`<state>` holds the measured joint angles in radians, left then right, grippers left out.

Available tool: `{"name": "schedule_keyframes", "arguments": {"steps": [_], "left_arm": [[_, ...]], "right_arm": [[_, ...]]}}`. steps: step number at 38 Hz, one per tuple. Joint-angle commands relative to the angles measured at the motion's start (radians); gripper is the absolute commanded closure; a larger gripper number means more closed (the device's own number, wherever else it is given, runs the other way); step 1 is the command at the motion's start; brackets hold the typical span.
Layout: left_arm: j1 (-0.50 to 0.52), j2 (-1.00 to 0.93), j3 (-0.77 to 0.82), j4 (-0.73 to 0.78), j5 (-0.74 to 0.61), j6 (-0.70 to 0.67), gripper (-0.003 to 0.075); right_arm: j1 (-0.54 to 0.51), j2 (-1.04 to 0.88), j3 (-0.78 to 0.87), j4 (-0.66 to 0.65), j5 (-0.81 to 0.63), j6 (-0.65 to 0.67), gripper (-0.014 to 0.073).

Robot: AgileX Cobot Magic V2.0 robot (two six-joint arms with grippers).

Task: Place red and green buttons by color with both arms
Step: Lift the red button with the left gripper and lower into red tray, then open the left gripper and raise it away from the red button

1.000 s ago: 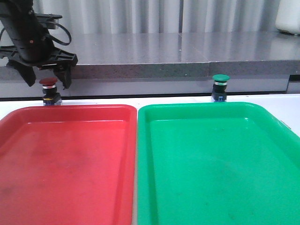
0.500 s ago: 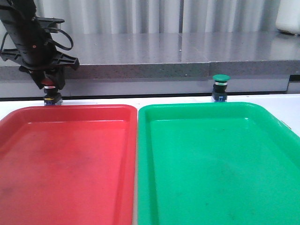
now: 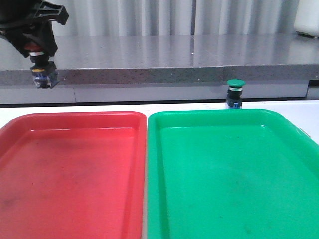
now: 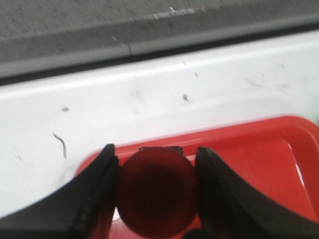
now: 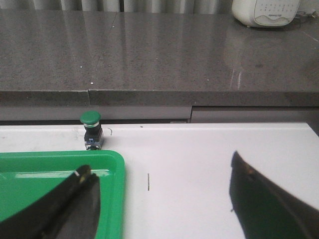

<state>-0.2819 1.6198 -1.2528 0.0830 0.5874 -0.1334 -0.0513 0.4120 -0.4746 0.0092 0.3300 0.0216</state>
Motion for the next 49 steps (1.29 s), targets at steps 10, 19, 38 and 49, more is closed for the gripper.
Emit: {"name": "schedule_keyframes", "arguments": {"steps": [10,19,38,49], "left_arm": [[-0.182,-0.201,0.330,-0.015,-0.140,-0.051,0.0687],[-0.184,-0.149,0.365,-0.015,-0.198,-0.051,0.0687],[-0.184,-0.123,0.365,-0.015,-0.200,-0.051,0.0489],[-0.184,-0.121,0.365,-0.015,-0.198,-0.051,0.0241]], "right_arm": [[-0.006,0.013,-0.037,-0.009,-0.075,0.000,0.0033],[-0.006,0.013,-0.037,-0.009,-0.075,0.000,0.0033],[-0.006,0.013,-0.037,-0.009,-0.075,0.000,0.0033],[-0.006,0.013,-0.037,-0.009,-0.075,0.000,0.0033]]}}
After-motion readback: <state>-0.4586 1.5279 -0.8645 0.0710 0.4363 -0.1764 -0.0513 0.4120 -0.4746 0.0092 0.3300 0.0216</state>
